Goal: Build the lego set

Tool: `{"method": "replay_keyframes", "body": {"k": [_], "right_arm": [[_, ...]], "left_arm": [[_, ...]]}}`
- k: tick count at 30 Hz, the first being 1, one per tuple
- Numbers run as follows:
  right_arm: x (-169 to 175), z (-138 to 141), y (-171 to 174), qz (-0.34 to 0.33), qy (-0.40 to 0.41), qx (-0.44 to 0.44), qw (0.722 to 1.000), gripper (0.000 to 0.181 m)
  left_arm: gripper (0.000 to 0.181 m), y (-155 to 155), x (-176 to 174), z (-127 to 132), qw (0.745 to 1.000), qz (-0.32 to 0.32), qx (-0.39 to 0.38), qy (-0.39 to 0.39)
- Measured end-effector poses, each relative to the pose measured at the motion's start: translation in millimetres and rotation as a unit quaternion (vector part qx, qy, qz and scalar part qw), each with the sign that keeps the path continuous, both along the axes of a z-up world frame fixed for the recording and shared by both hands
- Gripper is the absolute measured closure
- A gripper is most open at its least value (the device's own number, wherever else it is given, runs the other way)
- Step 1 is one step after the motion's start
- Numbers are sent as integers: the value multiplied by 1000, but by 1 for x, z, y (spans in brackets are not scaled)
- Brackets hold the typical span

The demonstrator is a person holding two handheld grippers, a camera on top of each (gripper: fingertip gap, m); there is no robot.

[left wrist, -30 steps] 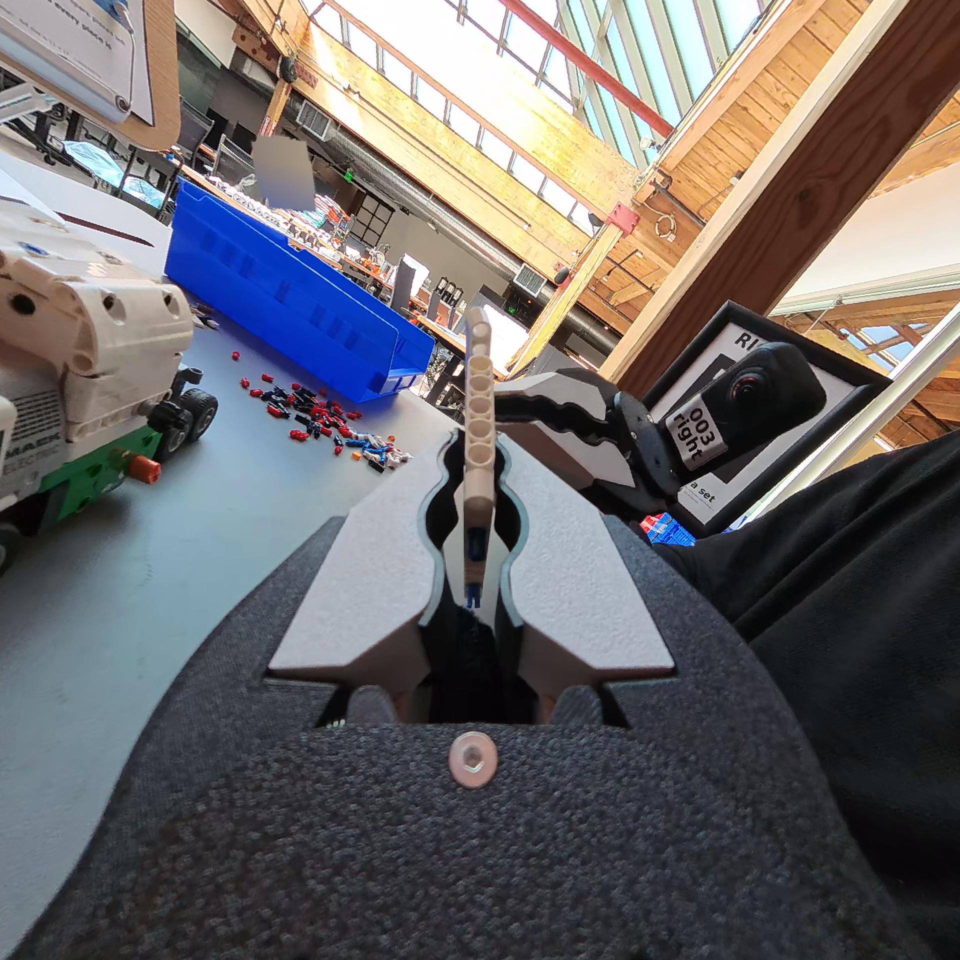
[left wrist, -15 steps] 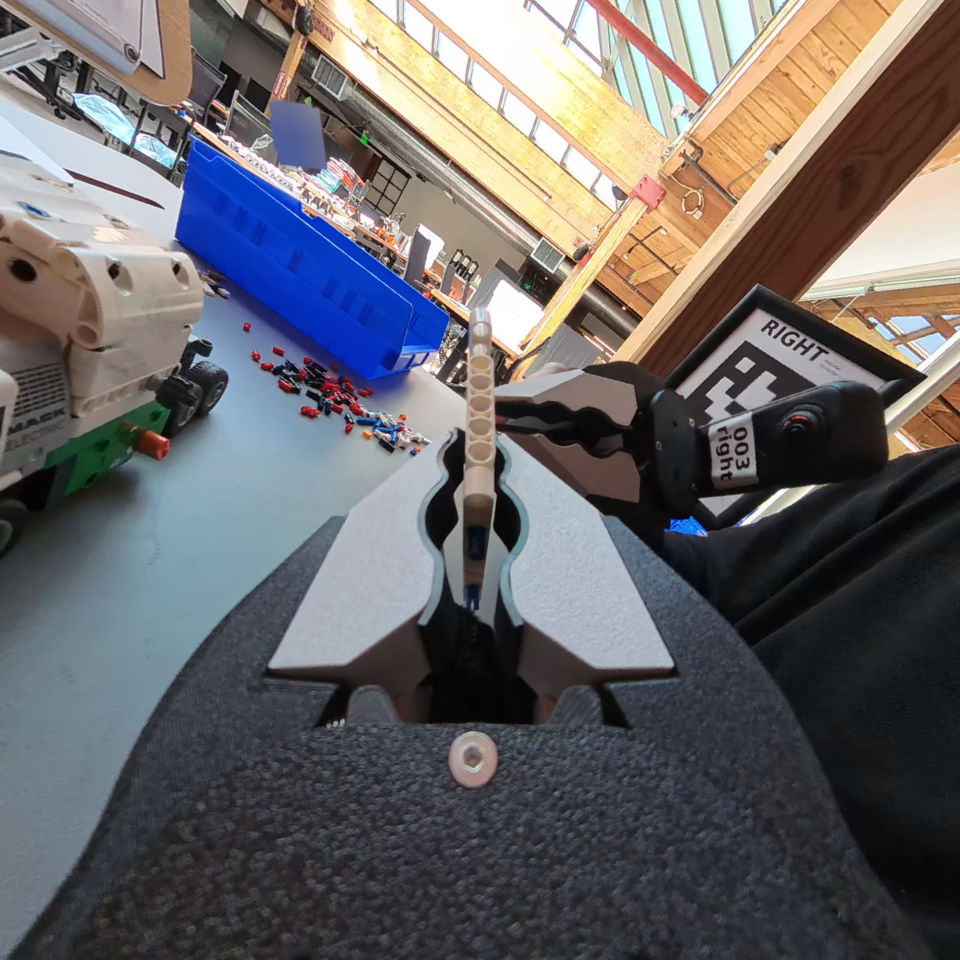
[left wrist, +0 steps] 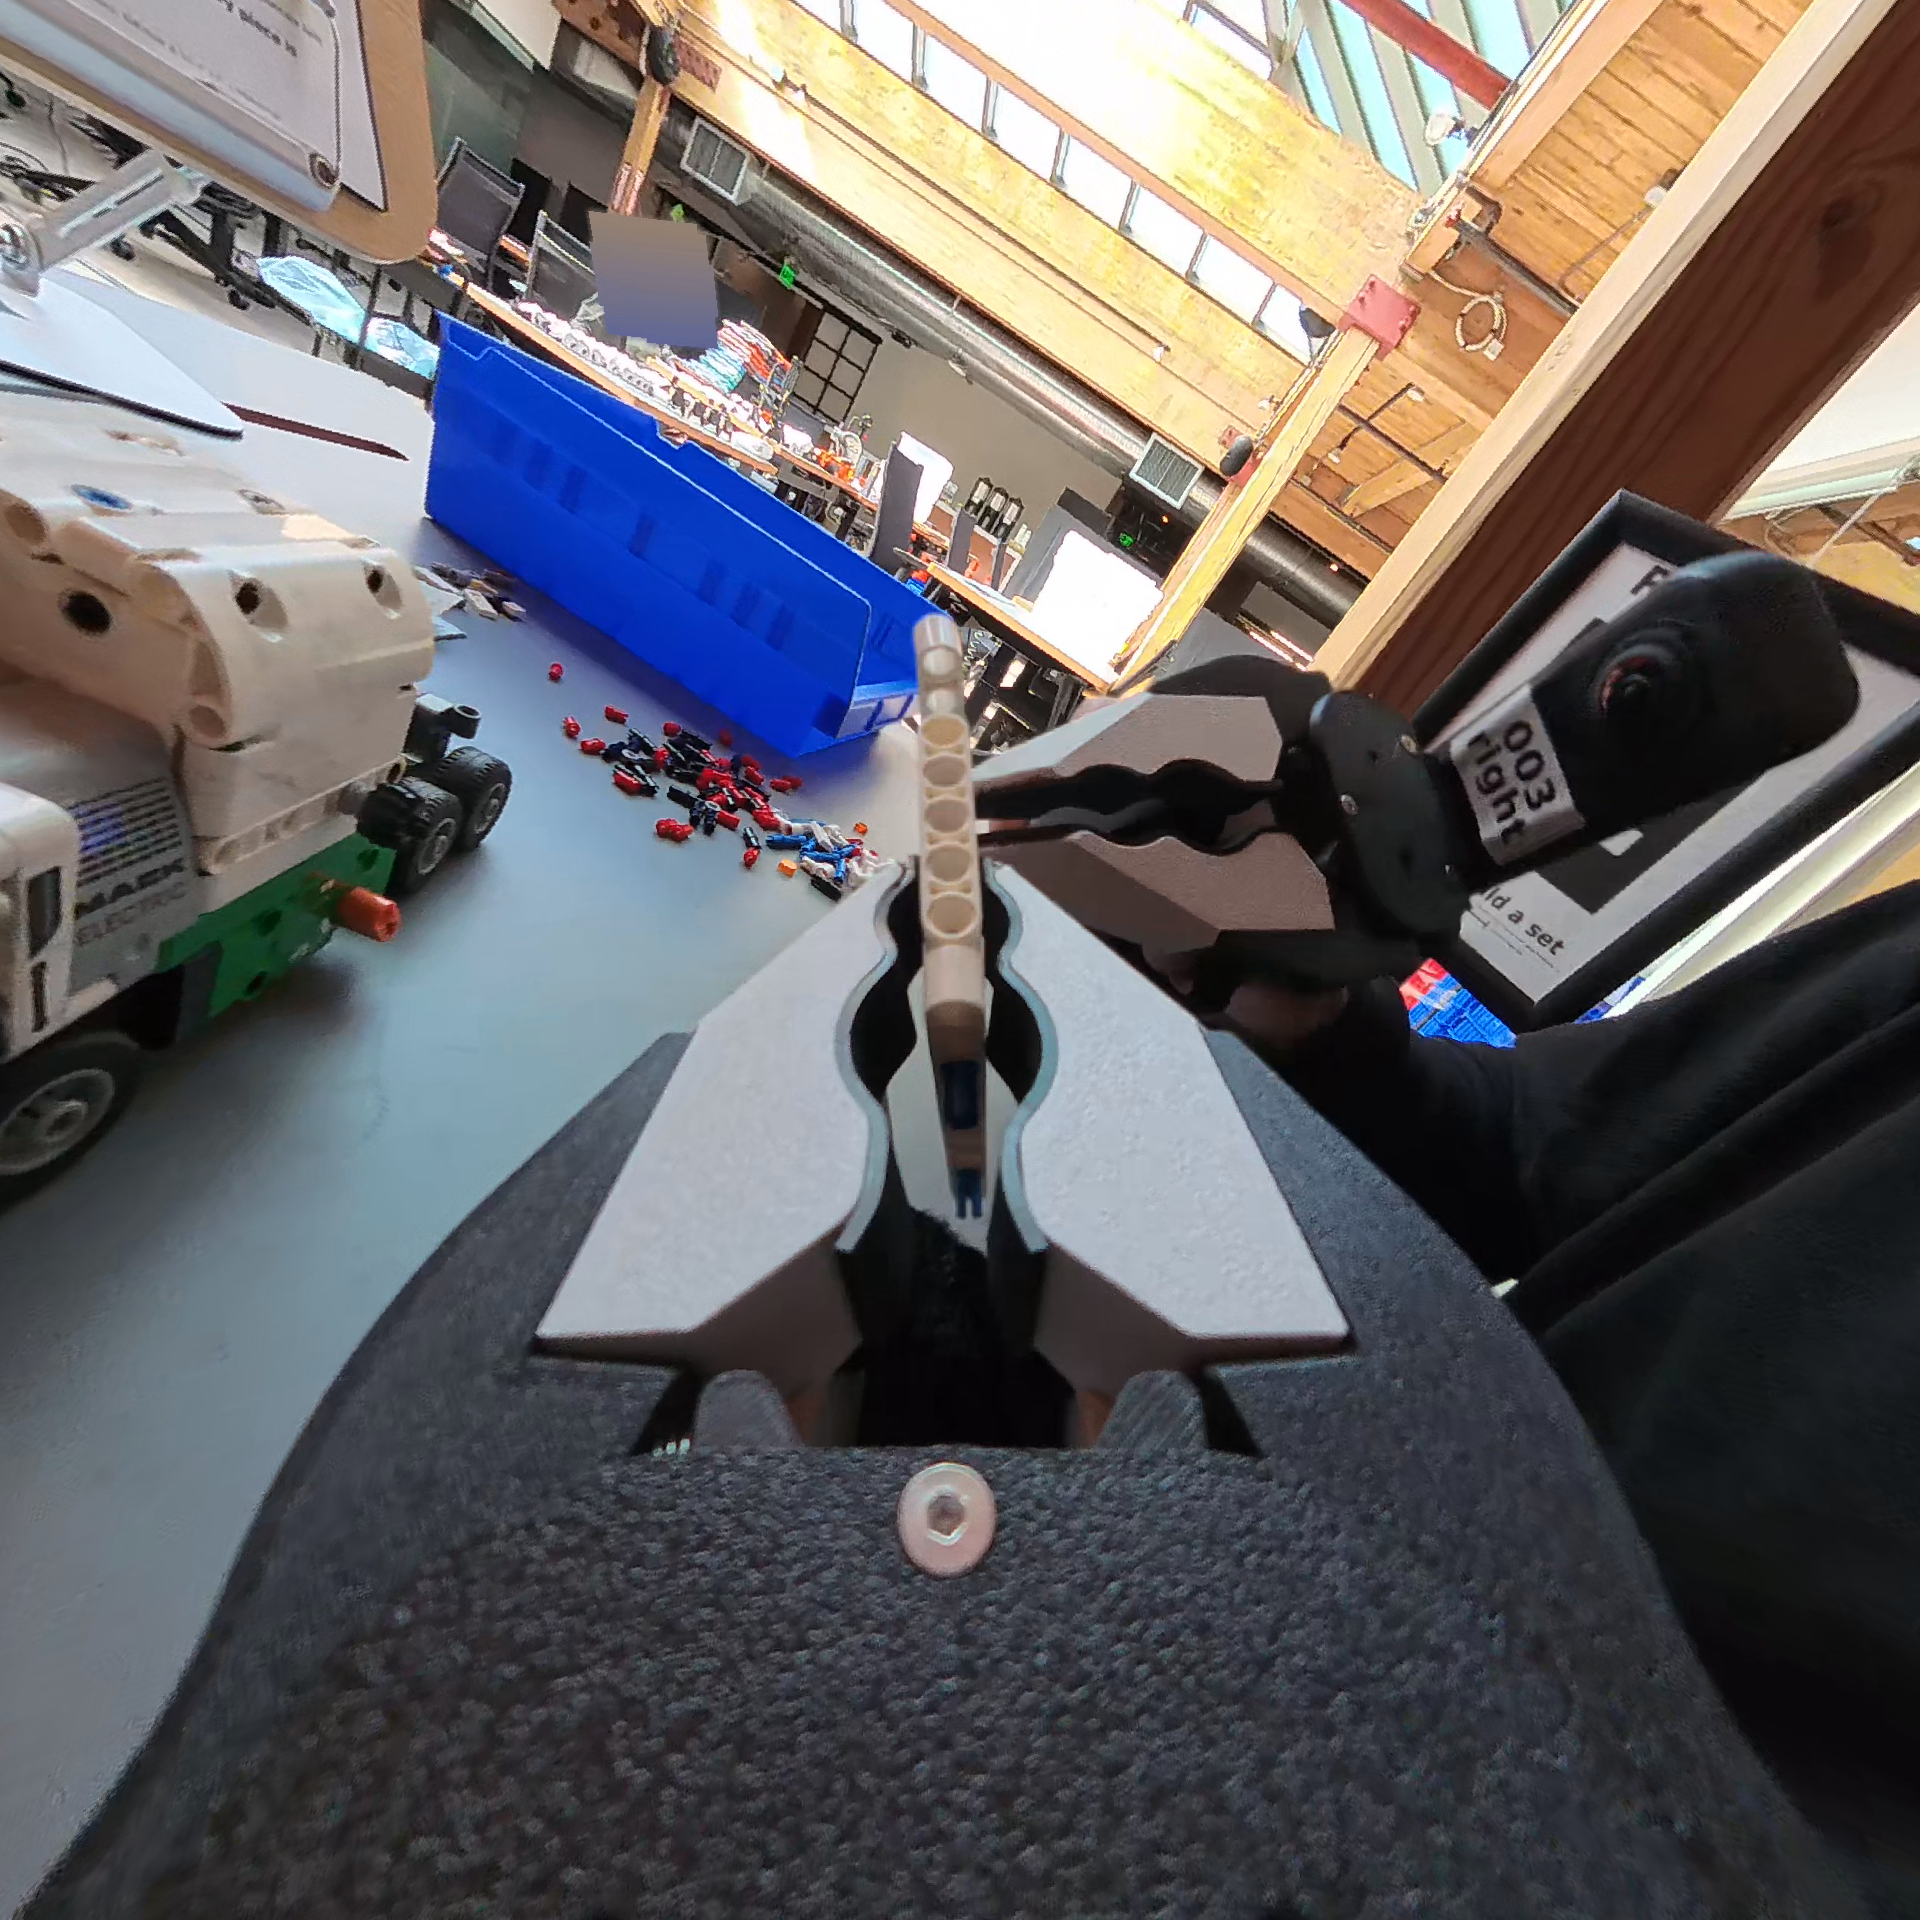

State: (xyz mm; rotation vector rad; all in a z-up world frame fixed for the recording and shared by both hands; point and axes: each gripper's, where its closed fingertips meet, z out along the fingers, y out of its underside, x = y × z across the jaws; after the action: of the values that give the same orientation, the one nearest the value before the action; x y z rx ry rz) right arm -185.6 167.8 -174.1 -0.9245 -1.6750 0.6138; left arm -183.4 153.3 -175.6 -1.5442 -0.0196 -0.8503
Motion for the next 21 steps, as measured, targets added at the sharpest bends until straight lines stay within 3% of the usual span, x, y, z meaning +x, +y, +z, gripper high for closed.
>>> {"method": "replay_keyframes", "body": {"k": [7, 10, 21], "right_arm": [[0, -8, 1, -5, -9, -16, 1000, 175], [-2, -13, 5, -33, -16, 15, 999, 175], [-7, -33, 9, -89, -35, -41, 995, 181]], "left_arm": [[176, 2, 0, -3, 1000, 3, -11, 2], [176, 6, -3, -7, 999, 19, -25, 11], [176, 14, -8, -15, 988, 115, -49, 96]]}}
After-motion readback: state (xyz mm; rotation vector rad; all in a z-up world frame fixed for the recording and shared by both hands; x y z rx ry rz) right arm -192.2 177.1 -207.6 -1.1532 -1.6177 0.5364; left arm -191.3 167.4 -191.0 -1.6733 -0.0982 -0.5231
